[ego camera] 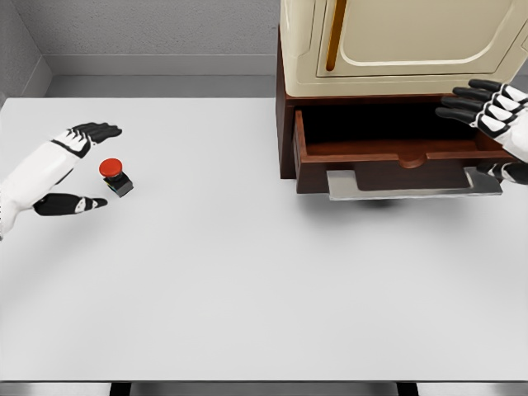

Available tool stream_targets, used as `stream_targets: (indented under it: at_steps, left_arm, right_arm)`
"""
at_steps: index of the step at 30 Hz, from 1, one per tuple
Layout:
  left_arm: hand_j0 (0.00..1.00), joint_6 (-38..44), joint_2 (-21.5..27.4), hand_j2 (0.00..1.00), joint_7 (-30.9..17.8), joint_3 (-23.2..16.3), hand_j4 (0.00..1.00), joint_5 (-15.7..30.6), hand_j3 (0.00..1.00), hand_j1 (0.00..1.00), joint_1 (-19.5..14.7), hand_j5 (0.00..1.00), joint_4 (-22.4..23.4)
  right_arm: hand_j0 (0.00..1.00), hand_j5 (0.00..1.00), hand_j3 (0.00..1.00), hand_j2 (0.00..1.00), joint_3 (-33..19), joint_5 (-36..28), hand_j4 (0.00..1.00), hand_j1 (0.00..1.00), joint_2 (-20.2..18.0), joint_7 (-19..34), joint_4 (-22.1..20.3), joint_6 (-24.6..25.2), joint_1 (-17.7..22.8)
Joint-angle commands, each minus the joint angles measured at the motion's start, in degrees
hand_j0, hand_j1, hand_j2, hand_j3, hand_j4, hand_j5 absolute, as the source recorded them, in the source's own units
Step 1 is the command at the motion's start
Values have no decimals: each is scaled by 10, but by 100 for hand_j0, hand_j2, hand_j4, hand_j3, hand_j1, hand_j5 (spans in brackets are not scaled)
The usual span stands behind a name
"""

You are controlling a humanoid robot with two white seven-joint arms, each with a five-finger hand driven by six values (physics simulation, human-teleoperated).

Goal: Put the switch into the drawer with left arm, and close the drawer with right arm

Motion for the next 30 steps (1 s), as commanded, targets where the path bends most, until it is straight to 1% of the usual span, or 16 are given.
stream_targets:
  at_steps: [1, 2, 6, 8, 10, 11, 13, 15, 16, 18, 21, 23, 27, 28, 29, 30]
  left_arm:
    - [100, 1, 9, 100, 1, -22, 100, 36, 100, 100, 0, 100, 0]
    - [100, 1, 10, 100, 1, -26, 100, 52, 100, 100, 0, 100, 0]
    - [100, 1, 14, 100, 1, -25, 100, 70, 100, 100, 0, 100, 0]
    - [100, 1, 17, 100, 1, -26, 100, 101, 100, 100, 0, 100, 1]
    - [100, 1, 30, 100, 0, -43, 100, 157, 100, 100, -1, 100, 1]
    - [100, 1, 42, 100, 0, -65, 100, 196, 100, 100, -8, 100, 1]
    - [100, 1, 43, 100, 0, -87, 100, 242, 100, 100, -25, 100, 2]
    - [100, 1, 43, 100, -1, -100, 100, 287, 100, 100, -32, 100, 0]
    - [100, 1, 43, 100, -2, -103, 100, 299, 100, 100, -31, 100, -4]
    - [100, 1, 43, 100, -20, -112, 100, 358, 100, 100, -33, 100, -10]
    - [100, 1, 39, 100, -42, -124, 100, 427, 100, 100, -36, 100, -21]
    - [100, 10, 34, 100, -57, -124, 100, 430, 100, 100, -49, 100, -17]
    - [100, 152, 33, 100, -59, -128, 100, 418, 100, 100, -91, 100, 16]
    - [100, 171, 33, 100, -60, -129, 100, 391, 100, 100, -97, 100, 22]
    - [100, 199, 16, 100, -59, -128, 100, 348, 100, 100, -105, 100, 26]
    - [100, 220, 4, 100, -59, -128, 100, 332, 100, 100, -113, 100, 36]
  right_arm:
    - [100, 100, 100, 100, 2, -3, 100, 100, 0, 0, -1, -1, -1]
    - [100, 100, 100, 100, 2, -3, 100, 100, 0, 0, -1, -1, -2]
    - [100, 100, 100, 100, 1, -4, 100, 100, 0, 0, 0, -1, -18]
    - [100, 100, 100, 100, 1, -4, 100, 100, 0, 0, 0, -1, -20]
    - [100, 100, 100, 100, 1, -3, 100, 100, 2, 0, 0, -1, -21]
    - [100, 100, 100, 100, 2, -1, 100, 100, 5, 0, 0, -1, -20]
    - [100, 100, 100, 100, 2, 1, 100, 100, 7, 0, 0, -1, -20]
    - [100, 100, 100, 100, 2, 1, 100, 100, 8, 0, 0, -1, -20]
    - [100, 100, 100, 100, 2, 1, 100, 100, 8, 0, 0, -1, -20]
    - [100, 100, 100, 100, 2, 1, 100, 100, 8, 0, 0, -1, -19]
    - [100, 100, 100, 100, 2, 1, 100, 100, 8, 0, 0, -1, -18]
    - [100, 100, 100, 100, 2, 1, 100, 100, 8, -1, 0, -1, -18]
    - [100, 100, 100, 100, 2, 1, 100, 100, 8, -1, 0, -1, -15]
    - [100, 100, 100, 100, 2, 1, 100, 100, 8, -1, 0, -1, -15]
    - [100, 100, 100, 100, 2, 1, 100, 100, 8, -1, 0, -1, -15]
    - [100, 100, 100, 100, 2, 1, 100, 100, 8, -1, 0, -1, -14]
